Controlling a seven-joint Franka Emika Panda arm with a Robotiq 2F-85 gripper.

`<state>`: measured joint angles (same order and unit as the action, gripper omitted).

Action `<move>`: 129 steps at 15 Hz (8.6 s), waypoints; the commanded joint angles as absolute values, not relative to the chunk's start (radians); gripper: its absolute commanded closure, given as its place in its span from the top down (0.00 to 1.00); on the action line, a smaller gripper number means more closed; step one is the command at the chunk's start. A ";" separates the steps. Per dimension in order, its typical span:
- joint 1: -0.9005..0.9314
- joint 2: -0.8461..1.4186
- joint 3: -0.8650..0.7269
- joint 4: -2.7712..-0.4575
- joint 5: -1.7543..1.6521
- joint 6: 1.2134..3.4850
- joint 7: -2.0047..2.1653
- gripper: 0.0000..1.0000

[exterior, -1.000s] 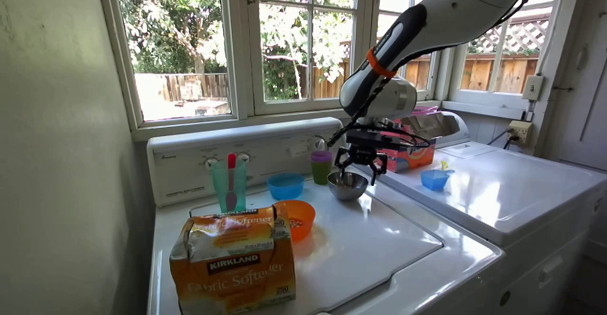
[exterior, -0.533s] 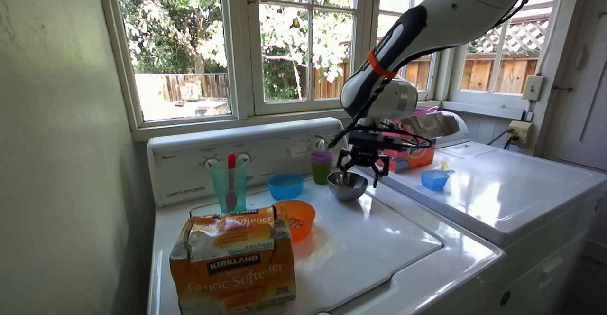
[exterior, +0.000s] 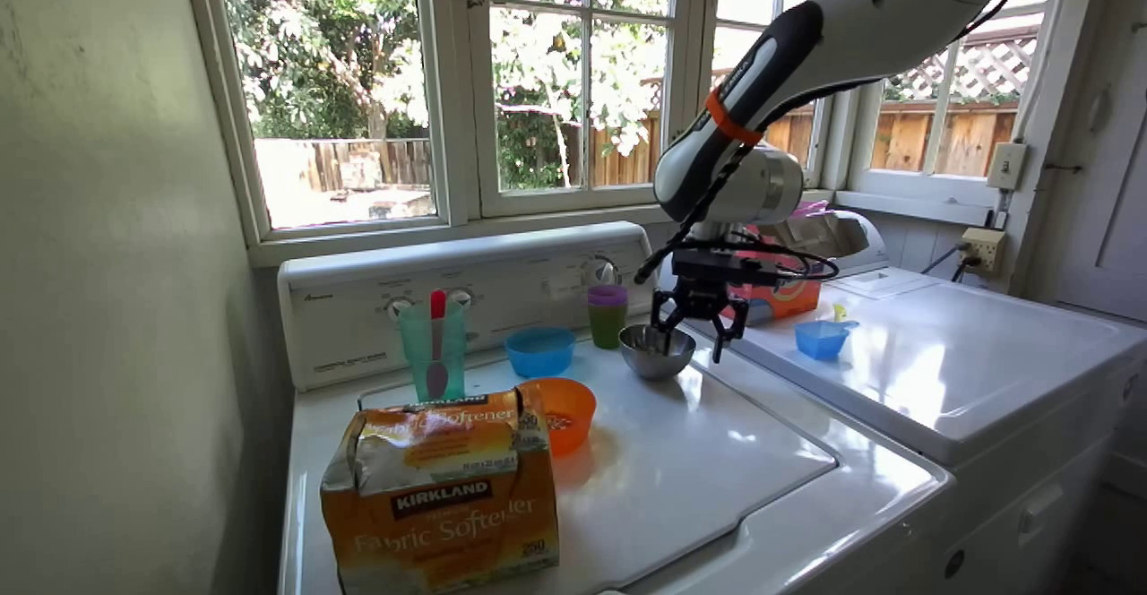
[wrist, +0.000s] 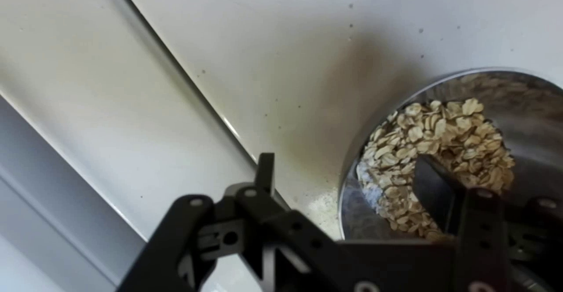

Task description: Pour the contents in the silver bowl into the orange bowl

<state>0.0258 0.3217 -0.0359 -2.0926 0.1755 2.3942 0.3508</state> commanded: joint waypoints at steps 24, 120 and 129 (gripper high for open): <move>0.024 0.178 -0.022 -2.198 0.170 2.426 0.301 0.01; 0.619 0.515 0.276 -1.643 -1.010 1.207 1.069 0.01; 0.650 0.624 0.255 -1.535 -1.155 1.151 0.993 0.01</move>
<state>0.6148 0.5633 0.2690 -1.6066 -1.1057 1.2113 1.0311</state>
